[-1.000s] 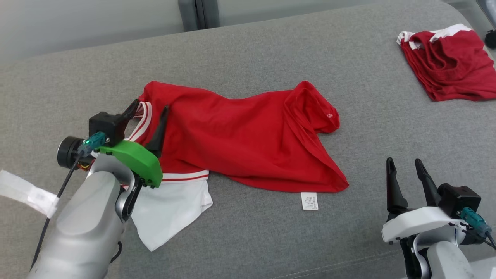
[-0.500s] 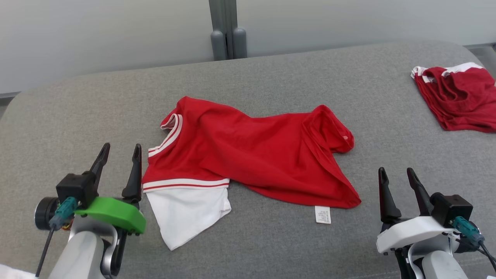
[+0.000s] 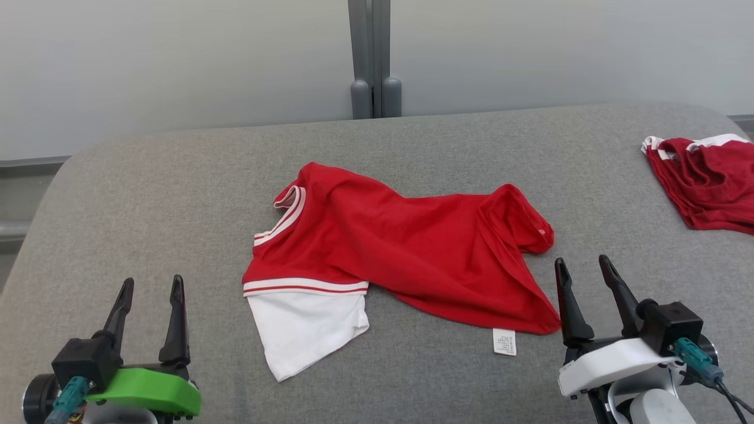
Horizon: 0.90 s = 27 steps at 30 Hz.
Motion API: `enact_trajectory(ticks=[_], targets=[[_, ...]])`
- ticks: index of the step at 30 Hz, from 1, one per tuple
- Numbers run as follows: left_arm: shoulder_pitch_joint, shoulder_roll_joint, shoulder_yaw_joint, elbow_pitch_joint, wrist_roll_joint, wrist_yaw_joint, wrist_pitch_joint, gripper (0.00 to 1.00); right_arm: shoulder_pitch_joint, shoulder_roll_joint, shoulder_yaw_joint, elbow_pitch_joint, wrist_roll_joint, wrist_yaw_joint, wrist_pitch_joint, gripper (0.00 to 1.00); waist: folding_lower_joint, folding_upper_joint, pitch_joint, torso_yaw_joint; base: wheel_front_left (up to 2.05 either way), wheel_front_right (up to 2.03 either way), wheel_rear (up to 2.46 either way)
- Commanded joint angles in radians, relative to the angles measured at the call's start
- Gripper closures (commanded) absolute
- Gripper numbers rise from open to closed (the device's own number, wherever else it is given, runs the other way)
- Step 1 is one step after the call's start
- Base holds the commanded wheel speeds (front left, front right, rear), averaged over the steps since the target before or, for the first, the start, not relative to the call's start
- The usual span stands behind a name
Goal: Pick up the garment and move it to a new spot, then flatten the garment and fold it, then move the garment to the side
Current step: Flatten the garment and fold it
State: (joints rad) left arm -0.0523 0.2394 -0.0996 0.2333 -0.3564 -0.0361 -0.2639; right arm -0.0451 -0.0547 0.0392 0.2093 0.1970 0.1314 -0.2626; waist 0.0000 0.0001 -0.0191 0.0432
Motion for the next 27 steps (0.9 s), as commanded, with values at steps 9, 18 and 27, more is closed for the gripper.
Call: enact_trajectory(ticks=[9, 18, 27], targets=[[0.092, -0.025, 0.044, -0.043, 0.034, -0.033, 0.000, 0.00, 0.047, -0.012, 0.034, -0.039, -0.003, -0.002, -0.003, 0.00, 0.0000, -0.0001, -0.011, 0.018, 0.00, 0.00, 0.00], [0.102, -0.039, 0.057, -0.041, 0.052, -0.060, 0.000, 0.00, 0.059, -0.014, 0.035, -0.036, 0.003, -0.002, -0.003, 0.00, 0.0000, -0.0001, -0.023, 0.032, 0.00, 0.00, 0.00], [0.104, -0.053, 0.065, -0.015, 0.067, -0.070, 0.000, 0.00, 0.059, -0.021, 0.030, -0.031, -0.005, -0.002, -0.003, 0.00, 0.0000, -0.0001, -0.028, 0.034, 0.00, 0.00, 0.00]])
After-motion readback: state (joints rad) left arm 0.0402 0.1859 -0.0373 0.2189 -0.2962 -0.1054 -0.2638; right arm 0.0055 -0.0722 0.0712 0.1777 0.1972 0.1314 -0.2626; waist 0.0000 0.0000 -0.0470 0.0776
